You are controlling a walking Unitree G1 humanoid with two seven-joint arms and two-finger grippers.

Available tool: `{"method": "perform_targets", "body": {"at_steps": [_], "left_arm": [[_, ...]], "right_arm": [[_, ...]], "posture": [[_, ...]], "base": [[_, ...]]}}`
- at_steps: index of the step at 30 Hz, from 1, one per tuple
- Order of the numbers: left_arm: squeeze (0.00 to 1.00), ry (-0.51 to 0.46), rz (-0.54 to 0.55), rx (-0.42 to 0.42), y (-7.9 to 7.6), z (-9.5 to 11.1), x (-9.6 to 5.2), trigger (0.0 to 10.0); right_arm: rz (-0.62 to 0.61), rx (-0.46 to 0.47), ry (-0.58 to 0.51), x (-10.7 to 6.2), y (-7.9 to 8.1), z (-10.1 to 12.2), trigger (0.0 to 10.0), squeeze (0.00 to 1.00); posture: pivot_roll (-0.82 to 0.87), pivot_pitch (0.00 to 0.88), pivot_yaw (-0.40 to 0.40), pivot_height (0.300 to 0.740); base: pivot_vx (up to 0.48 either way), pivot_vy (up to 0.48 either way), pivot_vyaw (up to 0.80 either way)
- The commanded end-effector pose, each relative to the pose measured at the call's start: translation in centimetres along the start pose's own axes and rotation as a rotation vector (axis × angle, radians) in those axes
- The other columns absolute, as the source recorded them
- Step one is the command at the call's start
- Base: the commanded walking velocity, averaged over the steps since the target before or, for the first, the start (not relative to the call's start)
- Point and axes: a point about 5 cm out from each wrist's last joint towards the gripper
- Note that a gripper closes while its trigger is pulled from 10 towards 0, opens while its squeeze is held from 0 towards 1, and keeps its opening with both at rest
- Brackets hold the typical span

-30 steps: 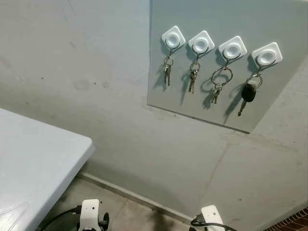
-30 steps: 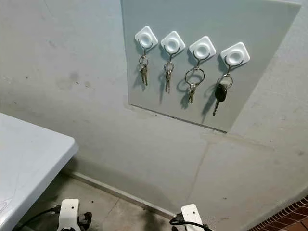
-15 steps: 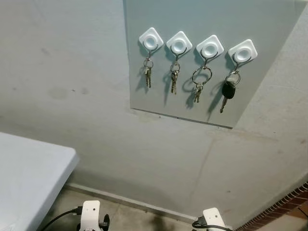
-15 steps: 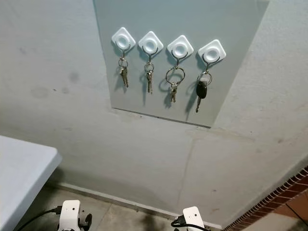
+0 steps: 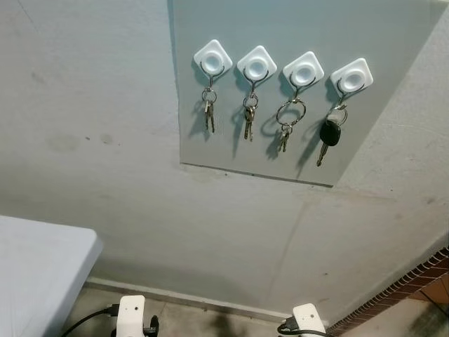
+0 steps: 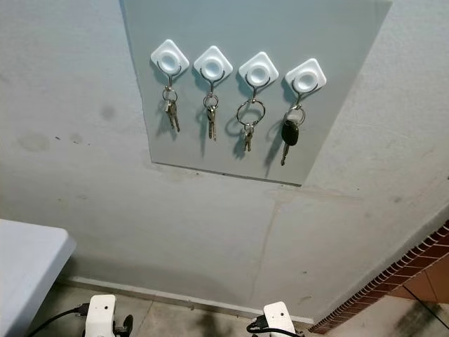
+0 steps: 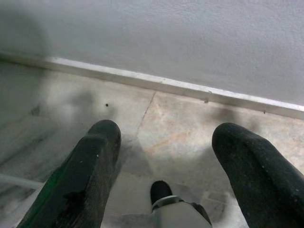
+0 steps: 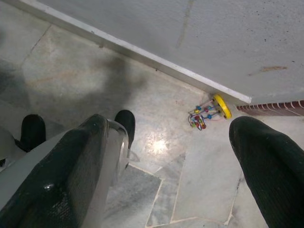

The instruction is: Hang keys on a hook

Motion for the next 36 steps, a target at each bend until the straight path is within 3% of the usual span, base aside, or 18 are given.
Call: {"method": "perform_targets", "body": {"at_steps": [1, 6, 13, 18, 36], "left_arm": [[0.0, 0.003, 0.007, 0.002, 0.1, -0.2, -0.1, 10.0], [0.0, 0.002, 0.01, 0.003, 0.4, 0.0, 0.0, 10.0], [0.0, 0.004, 0.014, 0.019, 0.5, 0.1, 0.0, 10.0], [0.0, -0.001, 0.013, -0.023, 0.5, 0.1, 0.0, 10.0], [0.0, -0.004, 0.0, -0.012, 0.6, 0.1, 0.0, 10.0]], "right_arm": [[-0.006, 0.001, 0.005, 0.0, -0.2, -0.1, 10.0, 0.0], [-0.003, 0.0, 0.042, -0.2, -0.1, -1.0, 10.0, 0.0], [-0.003, -0.005, 0.057, -0.4, 0.0, -1.5, 10.0, 0.0], [-0.005, -0.013, 0.065, -0.5, -0.1, -1.8, 10.0, 0.0], [-0.004, -0.02, 0.087, -0.5, 0.2, -2.2, 10.0, 0.0]], "posture": [[-0.07, 0.0, -0.025, 0.728], [-0.07, 0.0, -0.026, 0.728], [-0.07, 0.0, -0.025, 0.728], [-0.07, 0.0, -0.025, 0.728], [-0.07, 0.0, -0.024, 0.728]], "base": [[0.0, 0.0, -0.72], [0.0, 0.0, -0.7], [0.0, -0.456, -0.67], [0.0, 0.0, -0.2], [0.0, 0.0, -0.47]]}}
Point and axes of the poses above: a point about 5 cm out from each wrist's last joint towards the gripper, its own x axis pointing out of the wrist towards the gripper, its own z axis along the axis of the wrist's last joint, y = z × x, and after that the axes turned 10 degrees about -x, right-handed
